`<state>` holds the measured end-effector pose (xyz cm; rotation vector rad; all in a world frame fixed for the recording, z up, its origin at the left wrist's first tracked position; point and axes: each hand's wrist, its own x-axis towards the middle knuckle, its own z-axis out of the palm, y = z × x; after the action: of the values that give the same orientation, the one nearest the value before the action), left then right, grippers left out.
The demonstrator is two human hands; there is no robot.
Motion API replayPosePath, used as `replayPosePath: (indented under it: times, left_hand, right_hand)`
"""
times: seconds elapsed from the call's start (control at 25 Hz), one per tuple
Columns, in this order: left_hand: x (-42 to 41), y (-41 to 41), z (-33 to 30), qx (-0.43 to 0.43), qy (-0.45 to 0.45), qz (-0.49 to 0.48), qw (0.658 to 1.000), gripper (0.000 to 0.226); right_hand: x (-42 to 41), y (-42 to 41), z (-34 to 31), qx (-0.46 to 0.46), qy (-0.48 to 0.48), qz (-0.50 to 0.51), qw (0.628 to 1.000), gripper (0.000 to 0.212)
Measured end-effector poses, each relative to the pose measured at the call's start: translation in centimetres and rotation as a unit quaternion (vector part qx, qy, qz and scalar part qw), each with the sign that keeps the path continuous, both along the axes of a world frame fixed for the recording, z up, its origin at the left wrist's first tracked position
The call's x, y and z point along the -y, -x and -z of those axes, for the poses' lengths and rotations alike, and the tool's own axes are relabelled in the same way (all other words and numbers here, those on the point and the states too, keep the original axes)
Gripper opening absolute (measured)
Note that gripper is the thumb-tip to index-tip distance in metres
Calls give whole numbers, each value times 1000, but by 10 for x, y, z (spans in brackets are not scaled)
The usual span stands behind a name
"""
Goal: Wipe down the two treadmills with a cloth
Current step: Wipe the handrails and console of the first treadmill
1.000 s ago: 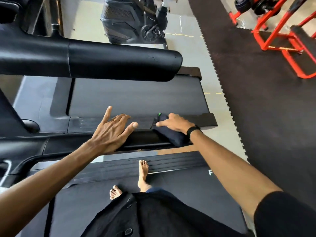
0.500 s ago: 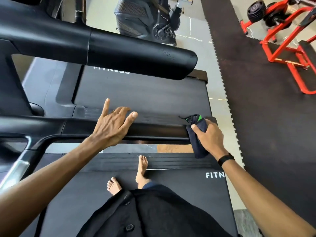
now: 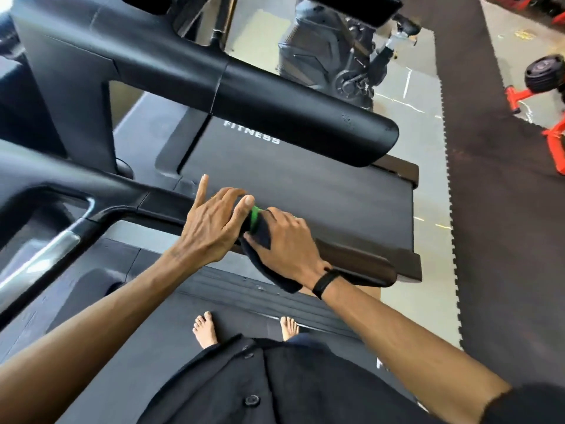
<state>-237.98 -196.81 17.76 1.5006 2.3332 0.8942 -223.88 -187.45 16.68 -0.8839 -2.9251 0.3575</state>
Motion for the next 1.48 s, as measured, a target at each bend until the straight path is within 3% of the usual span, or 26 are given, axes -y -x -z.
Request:
replayPosePath:
  times: [0.12, 0.28, 0.52, 0.64, 0.84, 1.0, 1.08, 1.2, 1.36, 1.48]
  left_hand:
    - [-4, -23, 2, -13, -27, -56, 998, 83]
    - [-19, -93, 5, -45, -54, -99, 993, 62]
    - [-27, -212, 21, -83, -72, -203, 973, 53]
    - [-28, -258, 22, -68, -94, -239, 964, 53]
    - [-28, -324, 38, 22, -114, -310, 944, 51]
    - [-37, -369, 43, 211, -158, -393, 881, 56]
    - [-42, -379, 40, 268, -182, -409, 853, 64]
    - [-51, -384, 37, 300, -163, -420, 841, 76]
    - [-59, -368, 35, 402, -204, -456, 767, 93]
    - [-66, -353, 43, 424, -220, -457, 750, 83]
  right_hand:
    - [-6, 0, 8, -33, 11, -129, 991, 55]
    - [-24, -55, 18, -23, -85, -295, 952, 81]
    - [-76, -150, 22, -52, -49, -358, 931, 100]
    - [-96, -175, 24, -55, -32, -379, 923, 94]
    - [-108, -201, 21, -43, 5, -373, 927, 79]
    - [-112, -205, 2, 32, 48, -394, 917, 94]
    - [-115, -200, -7, 23, 97, -389, 916, 95]
    - [-125, -192, -12, 4, 165, -341, 925, 89]
    - [-122, -173, -7, 45, 83, -311, 946, 98]
    - [-125, -166, -5, 50, 67, -324, 942, 104]
